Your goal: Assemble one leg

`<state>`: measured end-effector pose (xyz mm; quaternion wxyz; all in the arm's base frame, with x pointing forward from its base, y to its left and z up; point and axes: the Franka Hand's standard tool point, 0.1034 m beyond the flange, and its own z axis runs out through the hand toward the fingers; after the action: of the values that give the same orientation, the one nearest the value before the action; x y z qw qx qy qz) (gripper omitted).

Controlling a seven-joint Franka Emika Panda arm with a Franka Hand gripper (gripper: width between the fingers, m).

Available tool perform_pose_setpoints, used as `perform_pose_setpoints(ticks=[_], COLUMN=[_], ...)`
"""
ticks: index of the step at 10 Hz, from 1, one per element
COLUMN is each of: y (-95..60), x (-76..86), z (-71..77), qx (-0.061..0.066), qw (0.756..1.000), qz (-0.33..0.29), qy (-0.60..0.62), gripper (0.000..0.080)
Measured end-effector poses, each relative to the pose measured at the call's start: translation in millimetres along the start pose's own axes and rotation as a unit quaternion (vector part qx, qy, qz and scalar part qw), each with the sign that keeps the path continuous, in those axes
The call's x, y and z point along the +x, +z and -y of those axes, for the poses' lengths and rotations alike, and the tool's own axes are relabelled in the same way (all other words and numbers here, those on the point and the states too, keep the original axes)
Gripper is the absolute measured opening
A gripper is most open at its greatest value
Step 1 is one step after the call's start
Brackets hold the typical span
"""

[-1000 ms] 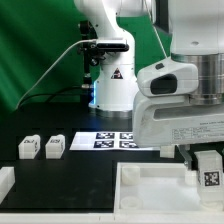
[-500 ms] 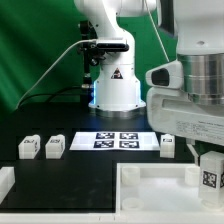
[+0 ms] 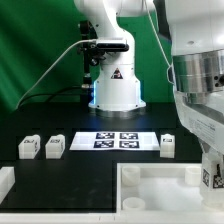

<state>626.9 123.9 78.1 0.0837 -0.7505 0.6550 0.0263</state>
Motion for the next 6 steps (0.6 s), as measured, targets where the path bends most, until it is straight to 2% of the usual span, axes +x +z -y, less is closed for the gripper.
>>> perform_pose_setpoints(ticks=[1, 2, 3, 4, 5, 6], y=[0.3, 0.4, 0.9, 3.0, 2.3, -1.3], x=[0.0, 0.0, -0.2, -0.5, -3.4, -3.2], z=[-0.2, -0.3, -0.9, -4.8, -9.7, -8.2], qx=[0.0, 0.0, -0.001, -0.002, -0.017, -0.019], qw=[1.0, 1.0, 1.0, 0.997, 0.994, 0.977], qz=[0.0, 0.0, 0.0, -0.002, 0.002, -0.007], qy=[-0.002, -0.002, -0.007, -0.077, -0.109, -0.211], gripper=[0.0308, 0.054, 0.0623, 0.0623, 0.0644, 0.0644])
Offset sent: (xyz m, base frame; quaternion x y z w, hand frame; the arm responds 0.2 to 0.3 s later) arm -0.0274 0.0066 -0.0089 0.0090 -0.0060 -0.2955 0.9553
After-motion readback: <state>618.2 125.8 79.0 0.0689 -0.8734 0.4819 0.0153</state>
